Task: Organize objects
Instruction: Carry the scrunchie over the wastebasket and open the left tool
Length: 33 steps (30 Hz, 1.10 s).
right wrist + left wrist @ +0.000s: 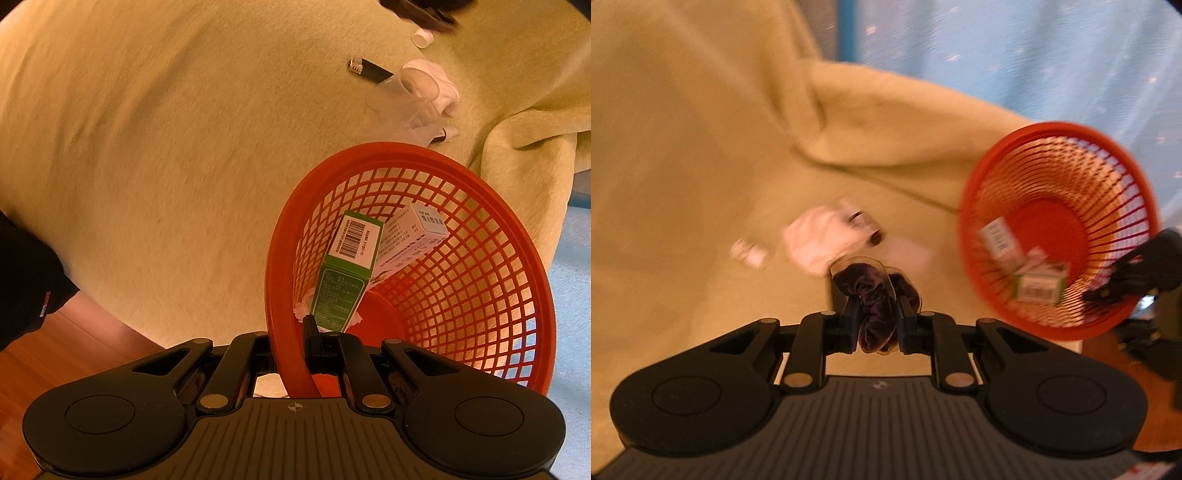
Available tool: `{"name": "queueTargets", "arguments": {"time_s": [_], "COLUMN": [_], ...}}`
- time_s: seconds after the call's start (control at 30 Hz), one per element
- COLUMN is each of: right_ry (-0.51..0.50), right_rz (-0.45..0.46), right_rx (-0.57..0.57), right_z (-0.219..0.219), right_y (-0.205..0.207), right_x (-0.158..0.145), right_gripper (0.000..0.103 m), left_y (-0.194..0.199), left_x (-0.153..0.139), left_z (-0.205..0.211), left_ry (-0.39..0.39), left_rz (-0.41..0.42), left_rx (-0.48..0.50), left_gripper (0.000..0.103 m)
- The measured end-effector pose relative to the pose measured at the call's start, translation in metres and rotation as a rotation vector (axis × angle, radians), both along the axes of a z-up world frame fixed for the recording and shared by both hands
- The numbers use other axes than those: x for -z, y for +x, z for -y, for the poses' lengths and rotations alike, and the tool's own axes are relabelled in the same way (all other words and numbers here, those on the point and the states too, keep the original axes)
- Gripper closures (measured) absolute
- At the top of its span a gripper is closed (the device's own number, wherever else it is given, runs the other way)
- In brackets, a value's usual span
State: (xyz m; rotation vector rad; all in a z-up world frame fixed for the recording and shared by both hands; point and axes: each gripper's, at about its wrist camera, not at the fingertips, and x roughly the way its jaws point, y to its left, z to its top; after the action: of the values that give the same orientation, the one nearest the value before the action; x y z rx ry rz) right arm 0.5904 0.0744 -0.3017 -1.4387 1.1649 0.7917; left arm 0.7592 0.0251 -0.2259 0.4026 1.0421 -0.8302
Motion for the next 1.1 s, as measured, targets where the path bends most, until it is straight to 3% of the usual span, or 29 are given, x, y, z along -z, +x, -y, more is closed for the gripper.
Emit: {"name": "queueTargets", "arguments": {"time_s": [0.5, 0.63, 0.67, 0.83, 1.1], "right_ry": [0.013, 0.021, 0.022, 0.026, 0.03], "right_rz": [0.004, 0.006, 0.006, 0.007, 0.007], "right_rx": [0.006, 0.019, 0.02, 0.027, 0.026], "right_z": [0.005, 0.006, 0.006, 0.006, 0.006], "right_y": [-0.002, -0.001, -0.002, -0.003, -0.004], "right_x": [-0.002, -0.003, -0.003, -0.003, -0.003], "right_gripper": [0.1, 0.1, 0.1, 0.1, 0.1], "left_y": [-0.016, -0.024, -0.026, -0.029, -0.017], "left_x": [-0.023, -0.026, -0.027, -0.026, -0.006], "left_z": [0.104, 0.119, 0.12, 0.115, 0.071], "left_ry": [-0.15, -0.226, -0.235, -0.212, -0.112], "left_rz": [-0.058, -0.089, -0.088, -0.073, -0.058], "left_rx": [0.208, 0.22, 0.228, 0.221, 0.112], "left_gripper": [0.086, 0.07, 0.07, 0.07, 0.07]}}
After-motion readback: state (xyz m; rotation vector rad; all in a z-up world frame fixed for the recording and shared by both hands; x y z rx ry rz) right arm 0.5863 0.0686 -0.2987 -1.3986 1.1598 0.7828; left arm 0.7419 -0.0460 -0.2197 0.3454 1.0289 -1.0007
